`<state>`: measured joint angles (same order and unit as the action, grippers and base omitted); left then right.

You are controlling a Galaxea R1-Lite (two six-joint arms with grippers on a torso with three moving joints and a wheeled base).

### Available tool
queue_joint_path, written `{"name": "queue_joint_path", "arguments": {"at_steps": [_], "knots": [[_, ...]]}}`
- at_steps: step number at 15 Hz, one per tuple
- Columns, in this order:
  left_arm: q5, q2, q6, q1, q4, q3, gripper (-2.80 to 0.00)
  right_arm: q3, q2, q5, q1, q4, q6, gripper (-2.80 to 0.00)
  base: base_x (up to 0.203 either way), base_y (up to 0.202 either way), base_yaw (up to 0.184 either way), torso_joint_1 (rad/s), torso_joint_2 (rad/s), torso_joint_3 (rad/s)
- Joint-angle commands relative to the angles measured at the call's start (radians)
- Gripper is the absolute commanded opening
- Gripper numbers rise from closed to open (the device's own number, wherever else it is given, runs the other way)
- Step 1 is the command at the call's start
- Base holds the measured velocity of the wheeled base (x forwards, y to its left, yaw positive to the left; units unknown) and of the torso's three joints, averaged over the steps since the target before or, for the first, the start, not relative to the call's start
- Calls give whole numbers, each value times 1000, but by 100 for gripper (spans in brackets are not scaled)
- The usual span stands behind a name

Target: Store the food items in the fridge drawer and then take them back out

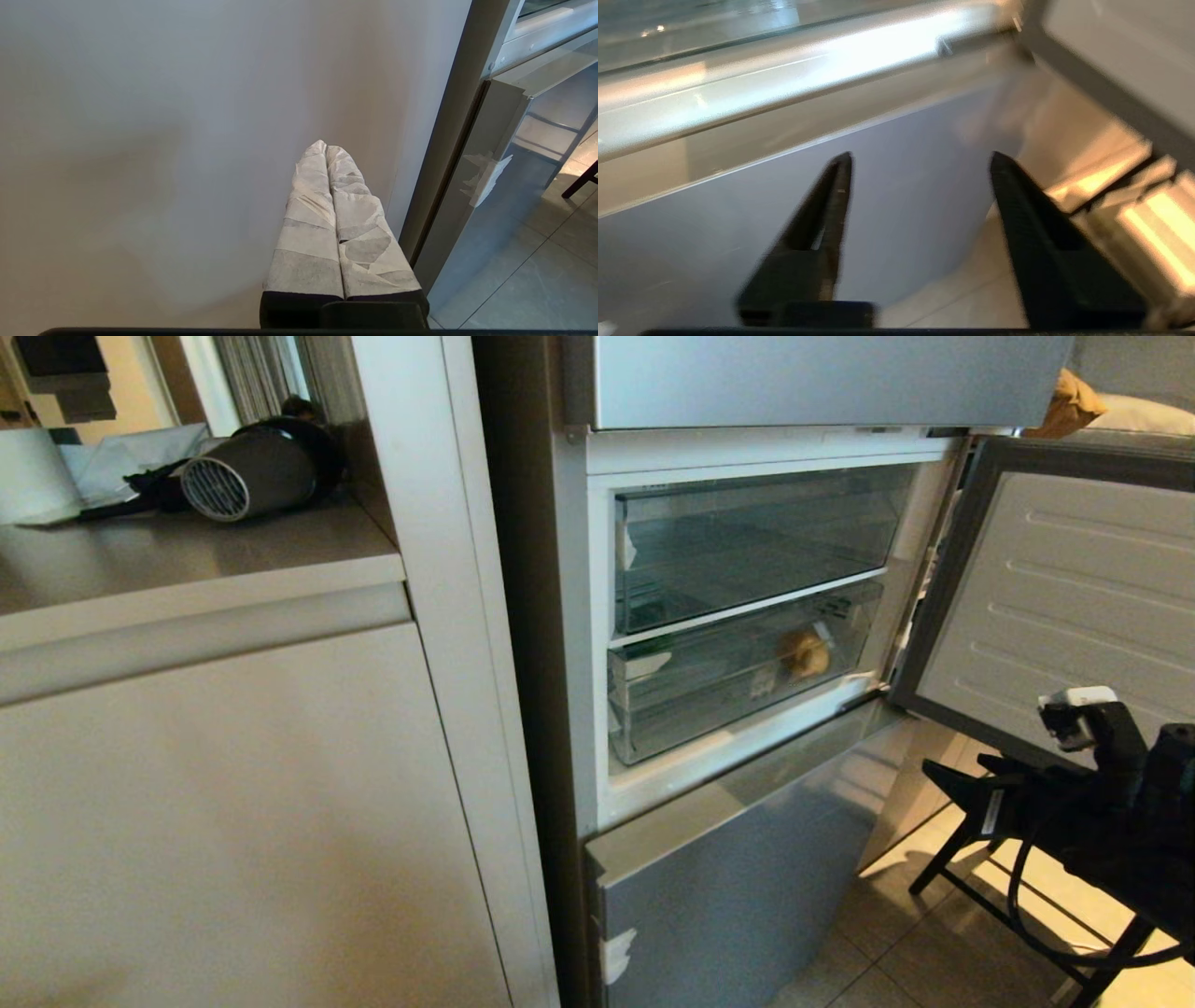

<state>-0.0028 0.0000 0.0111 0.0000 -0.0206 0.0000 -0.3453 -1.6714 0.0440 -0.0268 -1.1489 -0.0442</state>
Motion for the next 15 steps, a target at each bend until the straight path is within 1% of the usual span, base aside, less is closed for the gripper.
{"name": "queue_joint_path", "arguments": {"at_steps": [1, 2, 3, 6, 8, 11, 15], "knots": [[0, 2, 0, 0, -1, 11, -280, -11, -93, 2, -17, -60, -93, 0, 0, 0, 0, 0, 0, 0], [0, 2, 0, 0, -1, 11, -280, -21, -123, 7, -48, -103, -148, 0, 0, 0, 0, 0, 0, 0], [0, 2, 1, 0, -1, 11, -280, -27, -147, 16, -84, -152, -163, 0, 0, 0, 0, 0, 0, 0], [0, 2, 0, 0, -1, 11, -280, -70, -264, 52, -183, -309, -171, 0, 0, 0, 0, 0, 0, 0], [0, 2, 1, 0, -1, 11, -280, -113, -358, 56, -223, -366, -174, 0, 0, 0, 0, 0, 0, 0], [0, 2, 0, 0, -1, 11, -280, -178, -412, 58, -236, -381, -173, 0, 0, 0, 0, 0, 0, 0], [0, 2, 0, 0, -1, 11, -280, -305, -451, 53, -237, -381, -173, 0, 0, 0, 0, 0, 0, 0]]}}
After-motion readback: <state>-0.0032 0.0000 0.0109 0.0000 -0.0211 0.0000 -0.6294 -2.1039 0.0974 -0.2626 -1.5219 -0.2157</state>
